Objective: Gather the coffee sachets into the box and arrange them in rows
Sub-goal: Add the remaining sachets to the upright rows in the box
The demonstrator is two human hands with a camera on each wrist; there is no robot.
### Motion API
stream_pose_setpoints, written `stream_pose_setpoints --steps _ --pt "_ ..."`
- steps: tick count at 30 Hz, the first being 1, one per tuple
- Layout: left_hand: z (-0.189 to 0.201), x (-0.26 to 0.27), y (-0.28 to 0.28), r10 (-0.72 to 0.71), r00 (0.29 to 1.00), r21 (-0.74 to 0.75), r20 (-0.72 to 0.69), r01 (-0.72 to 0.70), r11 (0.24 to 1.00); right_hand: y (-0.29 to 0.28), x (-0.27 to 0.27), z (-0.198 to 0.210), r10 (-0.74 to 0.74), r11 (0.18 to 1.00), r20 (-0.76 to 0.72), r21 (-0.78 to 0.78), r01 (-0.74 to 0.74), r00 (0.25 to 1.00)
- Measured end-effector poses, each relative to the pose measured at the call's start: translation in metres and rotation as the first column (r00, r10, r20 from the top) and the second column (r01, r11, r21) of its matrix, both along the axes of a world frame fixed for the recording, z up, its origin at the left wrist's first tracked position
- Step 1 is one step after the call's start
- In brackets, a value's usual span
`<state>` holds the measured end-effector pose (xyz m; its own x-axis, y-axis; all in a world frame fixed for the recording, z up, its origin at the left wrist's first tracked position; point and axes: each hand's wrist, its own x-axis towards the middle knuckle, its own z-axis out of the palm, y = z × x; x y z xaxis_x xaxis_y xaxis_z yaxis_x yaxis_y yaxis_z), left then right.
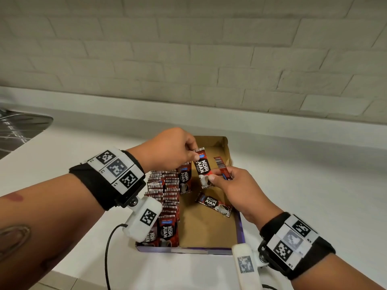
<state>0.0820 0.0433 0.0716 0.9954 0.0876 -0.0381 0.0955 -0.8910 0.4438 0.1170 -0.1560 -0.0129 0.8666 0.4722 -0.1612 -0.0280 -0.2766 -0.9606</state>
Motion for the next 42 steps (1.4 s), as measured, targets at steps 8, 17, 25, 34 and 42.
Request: stream_pose_setpoints --steps 8,17,25,34,42 --pt "-0.021 0.006 0.018 0.018 0.981 0.115 -0.195 0.005 0.993 -0.007 0.008 -0.002 -0.122 0.992 -0.059 0.035 0.124 0.991" --pt "-0.039 0.013 0.018 -0.013 0.962 0.243 -0.272 0.082 0.967 -0.007 0.006 -0.002 -0.089 0.993 -0.117 0.064 0.097 0.989" --pt "-0.043 0.015 0.022 -0.011 0.968 0.246 -0.251 0.074 0.967 -0.009 0.005 0.0 -0.063 0.996 -0.131 0.047 0.07 0.989" --pt "-0.037 0.017 0.029 0.048 0.989 0.238 -0.14 -0.014 0.971 -0.008 0.005 0.001 -0.066 0.993 -0.221 0.082 0.086 0.973" --pt "-0.019 0.015 0.035 0.094 0.994 0.177 -0.054 -0.084 0.981 -0.003 0.008 -0.006 -0.035 0.994 -0.184 0.096 0.053 0.982"
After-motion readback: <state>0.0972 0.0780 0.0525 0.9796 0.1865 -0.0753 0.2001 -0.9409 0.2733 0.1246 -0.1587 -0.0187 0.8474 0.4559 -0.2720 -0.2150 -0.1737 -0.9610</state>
